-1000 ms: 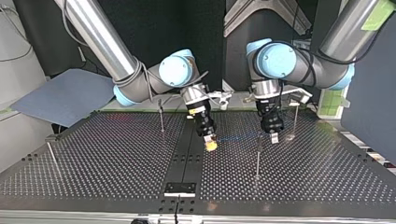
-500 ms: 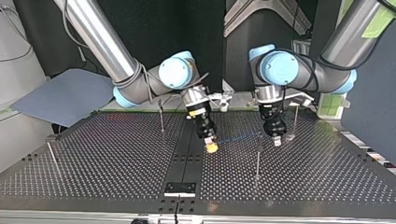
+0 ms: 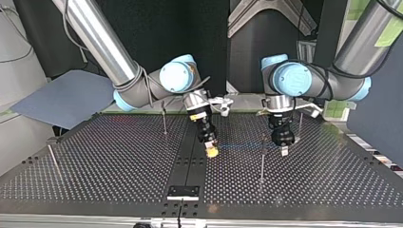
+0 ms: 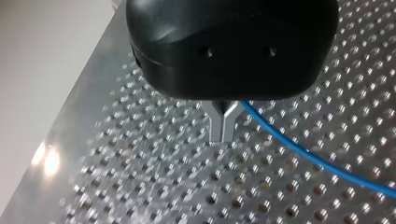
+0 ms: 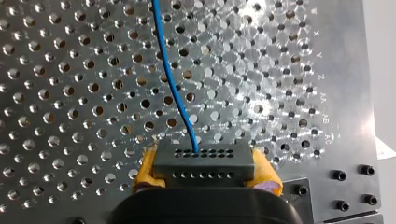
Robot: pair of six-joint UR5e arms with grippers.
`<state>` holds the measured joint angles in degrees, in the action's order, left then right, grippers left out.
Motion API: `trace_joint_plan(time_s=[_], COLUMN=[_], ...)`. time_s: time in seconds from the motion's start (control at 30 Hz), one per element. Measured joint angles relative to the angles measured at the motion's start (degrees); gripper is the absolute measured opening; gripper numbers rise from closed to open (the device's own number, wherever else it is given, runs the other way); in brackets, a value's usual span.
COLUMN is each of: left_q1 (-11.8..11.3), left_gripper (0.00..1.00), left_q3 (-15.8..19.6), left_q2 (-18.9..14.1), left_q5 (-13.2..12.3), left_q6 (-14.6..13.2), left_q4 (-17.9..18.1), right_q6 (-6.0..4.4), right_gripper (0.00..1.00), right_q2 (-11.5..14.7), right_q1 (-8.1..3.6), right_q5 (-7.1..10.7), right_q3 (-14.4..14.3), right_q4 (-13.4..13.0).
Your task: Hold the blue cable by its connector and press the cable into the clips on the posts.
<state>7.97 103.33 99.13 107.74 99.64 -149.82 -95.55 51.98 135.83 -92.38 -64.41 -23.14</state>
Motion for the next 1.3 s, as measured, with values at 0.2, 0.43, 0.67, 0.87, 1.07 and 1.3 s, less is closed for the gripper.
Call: trace_joint_plan(time_s=[0.2,0.43,0.67,0.87,1.07,1.3], left_q1=[-1.5,-1.6,-2.5,-3.1,-3.5,-3.5], left_gripper=[0.0,0.0,0.0,0.0,0.0,0.08], left_q3=[-0.5,-1.6,-2.0,-2.2,-2.2,-2.2], left_q2=[0.1,1.9,2.8,3.7,4.0,4.0], left_q5=[-3.1,-5.8,-6.2,-6.7,-7.4,-7.7], left_q6=[1.4,2.3,4.7,5.1,5.3,5.1], left_q4=[0.1,0.0,1.3,1.7,1.8,1.7], right_q6=[0.0,0.0,0.0,0.0,-0.01,-0.01], right_gripper=[0.0,0.0,0.0,0.0,0.0,0.0], right_q2=[-0.1,-0.3,-1.7,-2.8,-3.7,-4.0], right_q1=[-0.65,-1.5,-2.24,-2.57,-3.13,-3.33], right_q5=[-0.04,0.27,0.73,0.93,1.07,1.38], right_q3=[0.0,0.1,1.6,2.8,3.3,3.3], right_q4=[-0.2,-0.3,0.0,0.1,0.2,0.2])
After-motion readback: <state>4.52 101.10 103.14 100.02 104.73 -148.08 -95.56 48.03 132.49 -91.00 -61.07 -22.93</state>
